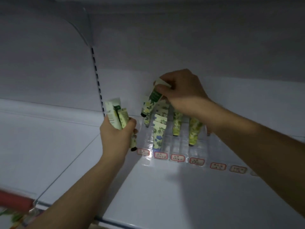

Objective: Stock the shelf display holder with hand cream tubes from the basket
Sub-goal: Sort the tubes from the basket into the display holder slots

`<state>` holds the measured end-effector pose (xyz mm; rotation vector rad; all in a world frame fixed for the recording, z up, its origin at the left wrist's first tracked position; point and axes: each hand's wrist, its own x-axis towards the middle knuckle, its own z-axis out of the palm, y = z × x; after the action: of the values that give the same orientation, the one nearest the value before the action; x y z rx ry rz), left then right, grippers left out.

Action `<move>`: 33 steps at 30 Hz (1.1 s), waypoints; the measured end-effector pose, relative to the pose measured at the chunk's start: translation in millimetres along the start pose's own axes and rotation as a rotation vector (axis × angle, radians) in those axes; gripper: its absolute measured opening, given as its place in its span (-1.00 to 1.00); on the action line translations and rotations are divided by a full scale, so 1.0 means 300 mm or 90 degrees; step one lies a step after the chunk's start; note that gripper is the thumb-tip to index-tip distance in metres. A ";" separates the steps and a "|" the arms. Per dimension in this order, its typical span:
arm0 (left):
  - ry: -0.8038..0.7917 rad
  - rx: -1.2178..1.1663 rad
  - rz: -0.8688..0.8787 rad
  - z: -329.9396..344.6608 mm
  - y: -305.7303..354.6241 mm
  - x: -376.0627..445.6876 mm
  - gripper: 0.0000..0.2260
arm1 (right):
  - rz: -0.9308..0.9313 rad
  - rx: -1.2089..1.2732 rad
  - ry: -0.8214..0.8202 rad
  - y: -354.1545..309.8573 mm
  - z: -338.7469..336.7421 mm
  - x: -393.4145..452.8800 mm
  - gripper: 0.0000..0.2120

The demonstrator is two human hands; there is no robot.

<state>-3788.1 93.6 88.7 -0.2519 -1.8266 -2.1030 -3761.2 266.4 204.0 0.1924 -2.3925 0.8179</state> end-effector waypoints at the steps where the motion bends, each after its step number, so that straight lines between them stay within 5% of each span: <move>1: 0.008 0.014 -0.005 -0.001 -0.028 0.018 -0.86 | -0.010 -0.052 -0.025 -0.007 0.022 0.033 -0.84; 11: -0.140 0.055 -0.019 -0.019 -0.108 0.056 -0.75 | 0.001 -0.219 -0.143 0.005 0.159 0.126 -0.66; 18: -0.132 0.062 -0.010 -0.025 -0.105 0.052 -0.82 | 0.034 -0.282 -0.152 -0.009 0.179 0.148 -0.75; 22: -0.133 0.022 -0.027 -0.034 -0.090 0.052 -0.81 | 0.053 -0.277 -0.183 -0.008 0.193 0.137 -0.61; 29: -0.186 -0.119 -0.087 -0.047 -0.062 0.037 -0.89 | 0.062 -0.342 -0.207 -0.025 0.187 0.122 -0.66; 33: -0.209 -0.169 -0.108 -0.057 -0.053 0.033 -0.89 | -0.020 -0.309 -0.108 -0.055 0.168 0.084 -0.68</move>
<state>-3801.5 77.1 74.6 -0.5556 -1.7877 -2.5522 -3801.3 224.4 195.3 0.1038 -2.6575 0.1940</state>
